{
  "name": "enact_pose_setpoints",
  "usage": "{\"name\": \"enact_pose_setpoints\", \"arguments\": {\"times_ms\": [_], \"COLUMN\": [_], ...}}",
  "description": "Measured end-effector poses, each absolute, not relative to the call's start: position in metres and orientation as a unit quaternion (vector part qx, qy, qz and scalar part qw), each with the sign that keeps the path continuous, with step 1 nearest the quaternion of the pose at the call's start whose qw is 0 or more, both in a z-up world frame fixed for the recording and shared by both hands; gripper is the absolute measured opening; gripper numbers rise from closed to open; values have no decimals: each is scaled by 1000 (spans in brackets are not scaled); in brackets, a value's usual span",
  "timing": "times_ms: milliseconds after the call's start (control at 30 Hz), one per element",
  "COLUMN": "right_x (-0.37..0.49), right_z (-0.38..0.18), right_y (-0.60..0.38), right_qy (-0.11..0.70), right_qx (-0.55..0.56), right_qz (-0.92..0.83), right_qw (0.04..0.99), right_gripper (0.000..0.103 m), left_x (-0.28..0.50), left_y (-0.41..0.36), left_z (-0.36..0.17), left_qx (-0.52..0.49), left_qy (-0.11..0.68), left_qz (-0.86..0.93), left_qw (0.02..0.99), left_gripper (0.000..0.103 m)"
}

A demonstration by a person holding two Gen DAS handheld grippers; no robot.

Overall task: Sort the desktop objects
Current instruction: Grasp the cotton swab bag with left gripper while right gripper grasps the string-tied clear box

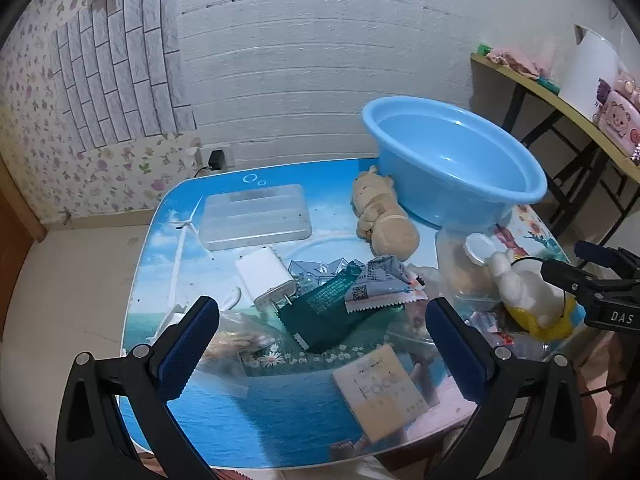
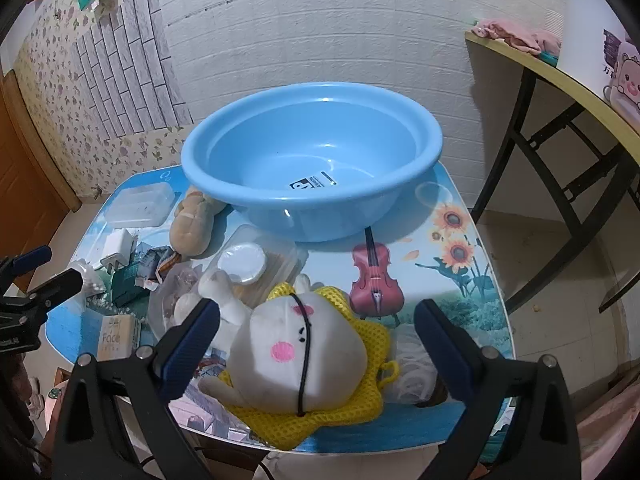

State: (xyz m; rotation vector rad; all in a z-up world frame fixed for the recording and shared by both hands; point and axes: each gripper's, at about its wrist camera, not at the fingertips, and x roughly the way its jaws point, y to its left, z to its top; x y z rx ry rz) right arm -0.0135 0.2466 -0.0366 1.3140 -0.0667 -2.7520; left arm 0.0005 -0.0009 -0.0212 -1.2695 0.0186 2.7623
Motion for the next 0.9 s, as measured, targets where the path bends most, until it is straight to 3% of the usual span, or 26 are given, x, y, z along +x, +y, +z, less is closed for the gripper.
{"name": "enact_pose_setpoints", "arguments": {"times_ms": [900], "right_x": [23], "right_z": [-43], "right_y": [293], "right_qy": [-47], "right_qx": [421], "right_qz": [-905], "right_qw": [22], "right_gripper": [99], "left_x": [20], "left_y": [-66], "left_z": [-33], "left_qx": [-417], "left_qy": [-20], "left_qz": [909], "left_qw": [5], "left_gripper": [103]}}
